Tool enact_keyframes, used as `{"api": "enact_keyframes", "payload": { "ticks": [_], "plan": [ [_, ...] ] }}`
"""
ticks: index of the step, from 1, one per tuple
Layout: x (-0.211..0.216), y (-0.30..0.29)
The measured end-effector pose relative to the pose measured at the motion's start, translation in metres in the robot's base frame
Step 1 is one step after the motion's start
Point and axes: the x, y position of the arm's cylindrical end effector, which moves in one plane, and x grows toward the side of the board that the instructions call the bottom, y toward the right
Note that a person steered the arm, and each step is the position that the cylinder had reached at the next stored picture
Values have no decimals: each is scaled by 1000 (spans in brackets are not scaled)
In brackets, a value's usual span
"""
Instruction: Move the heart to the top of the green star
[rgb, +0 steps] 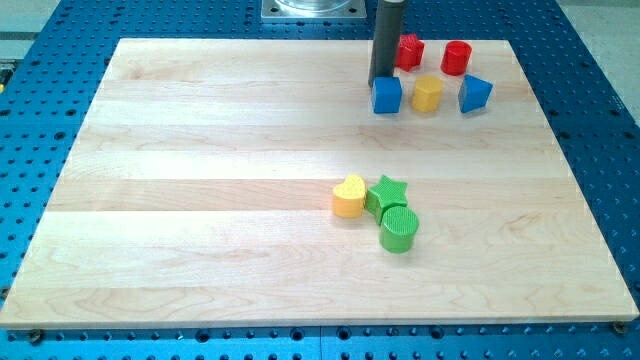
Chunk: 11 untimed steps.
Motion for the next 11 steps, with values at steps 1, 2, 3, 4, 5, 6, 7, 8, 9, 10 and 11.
{"api": "enact_keyframes", "payload": {
  "ticks": [1, 2, 3, 4, 5, 6, 7, 8, 9, 10, 11],
  "plan": [
    [3, -16],
    [39, -44],
    [72, -19],
    [65, 14],
    [65, -2],
    [65, -12],
    [113, -36],
    [170, -78],
    [229, -106],
    [238, -54],
    [199, -51]
  ]
}}
